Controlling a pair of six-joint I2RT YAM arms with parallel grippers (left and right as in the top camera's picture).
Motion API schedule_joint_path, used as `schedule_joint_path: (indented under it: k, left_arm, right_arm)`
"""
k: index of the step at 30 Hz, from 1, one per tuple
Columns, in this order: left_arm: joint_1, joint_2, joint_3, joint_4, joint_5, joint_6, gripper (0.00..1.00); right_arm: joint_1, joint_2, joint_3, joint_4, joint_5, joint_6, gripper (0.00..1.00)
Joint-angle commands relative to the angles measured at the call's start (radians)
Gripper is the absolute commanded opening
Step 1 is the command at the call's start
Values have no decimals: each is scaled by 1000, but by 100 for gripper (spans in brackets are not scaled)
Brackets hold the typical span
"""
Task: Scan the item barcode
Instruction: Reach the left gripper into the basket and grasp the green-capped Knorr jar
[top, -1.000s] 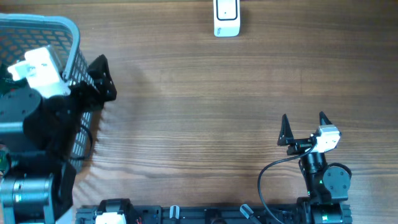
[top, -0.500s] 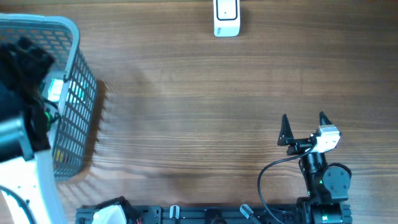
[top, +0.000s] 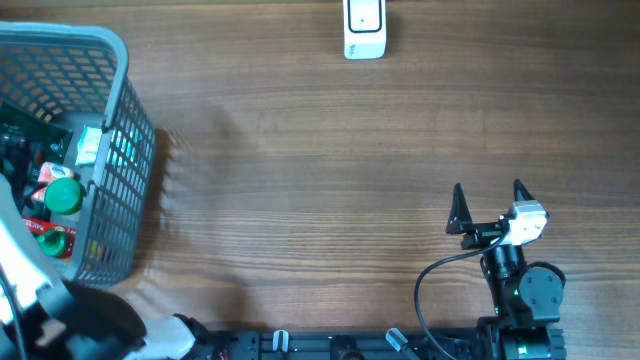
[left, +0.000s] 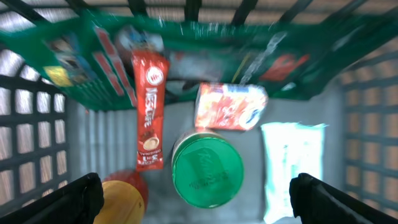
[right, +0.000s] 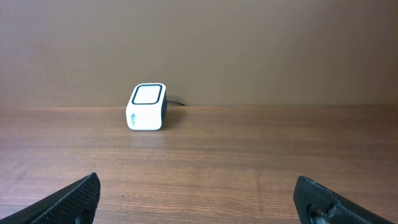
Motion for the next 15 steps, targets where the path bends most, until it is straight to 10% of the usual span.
schedule_joint_path:
  k: [1,15]
  left_arm:
    - [-1,84,-6,-7,24,-21,100]
    - [-1,258,-27,38,98,-21,100]
  right_arm:
    - [4,-8,-1,2,-8,-12,100]
    - [4,-8,-1,2,-8,-12,100]
